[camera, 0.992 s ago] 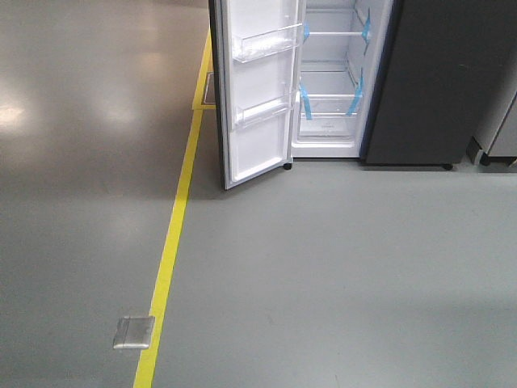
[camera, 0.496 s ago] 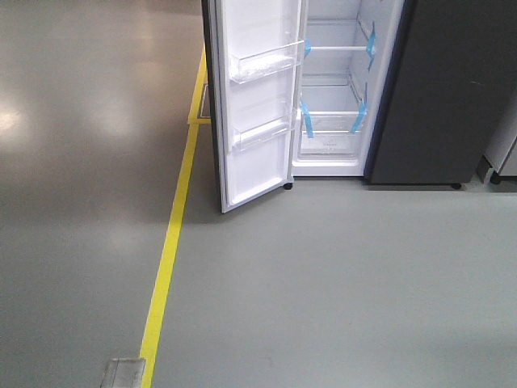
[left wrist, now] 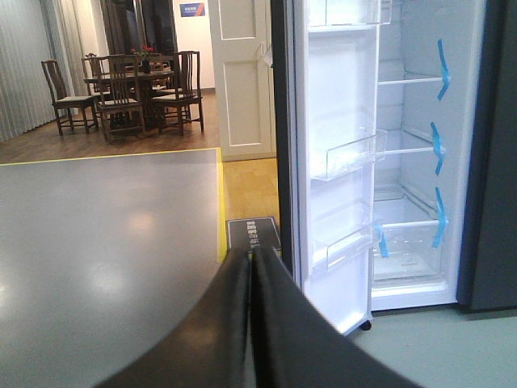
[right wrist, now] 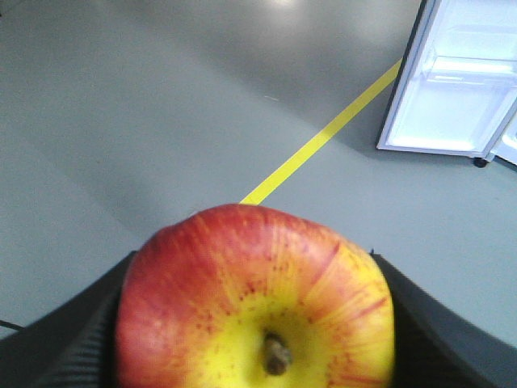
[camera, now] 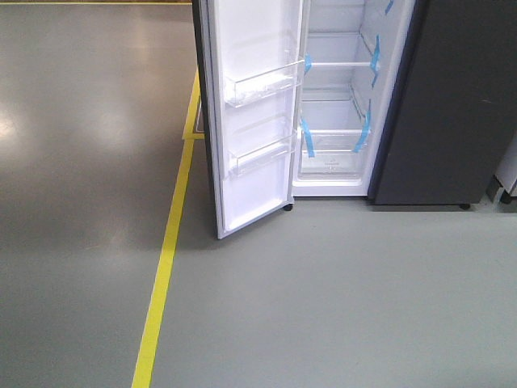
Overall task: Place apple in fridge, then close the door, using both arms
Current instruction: 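Drive up to the open refrigerator door with the apple held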
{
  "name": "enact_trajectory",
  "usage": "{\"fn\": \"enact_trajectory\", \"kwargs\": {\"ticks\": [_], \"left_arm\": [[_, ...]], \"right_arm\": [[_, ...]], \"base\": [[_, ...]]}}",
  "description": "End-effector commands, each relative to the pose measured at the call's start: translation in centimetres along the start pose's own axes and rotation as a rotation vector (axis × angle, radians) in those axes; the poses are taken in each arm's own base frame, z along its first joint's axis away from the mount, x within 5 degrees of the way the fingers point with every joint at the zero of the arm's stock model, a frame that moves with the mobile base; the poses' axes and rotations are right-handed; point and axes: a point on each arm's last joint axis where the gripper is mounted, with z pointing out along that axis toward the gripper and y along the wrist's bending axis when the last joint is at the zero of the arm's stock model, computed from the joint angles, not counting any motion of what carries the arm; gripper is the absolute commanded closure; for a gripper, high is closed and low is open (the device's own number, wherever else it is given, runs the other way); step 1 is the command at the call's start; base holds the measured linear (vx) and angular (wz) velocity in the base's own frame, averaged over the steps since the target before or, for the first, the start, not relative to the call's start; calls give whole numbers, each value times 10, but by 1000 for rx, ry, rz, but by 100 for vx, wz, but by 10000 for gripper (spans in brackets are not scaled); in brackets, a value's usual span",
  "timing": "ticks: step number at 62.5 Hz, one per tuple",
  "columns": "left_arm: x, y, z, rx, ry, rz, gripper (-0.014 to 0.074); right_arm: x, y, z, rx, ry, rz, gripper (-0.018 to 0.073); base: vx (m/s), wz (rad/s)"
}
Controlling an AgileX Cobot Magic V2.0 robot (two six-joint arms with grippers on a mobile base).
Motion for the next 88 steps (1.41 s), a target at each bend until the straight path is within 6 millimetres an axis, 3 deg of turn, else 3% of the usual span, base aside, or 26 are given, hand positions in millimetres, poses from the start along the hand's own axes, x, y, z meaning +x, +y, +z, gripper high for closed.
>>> {"fn": "enact_trajectory", "kwargs": {"ticks": [1, 88], "left_arm": [[0, 0, -1, 4, -65, -9, 603], [0, 0, -1, 4, -65, -9, 603]], "right_arm": [[-12, 0, -4, 6, -81, -4, 204], [-13, -1, -4, 7, -82, -4, 204]], "base": [[26, 0], [18, 0]]}}
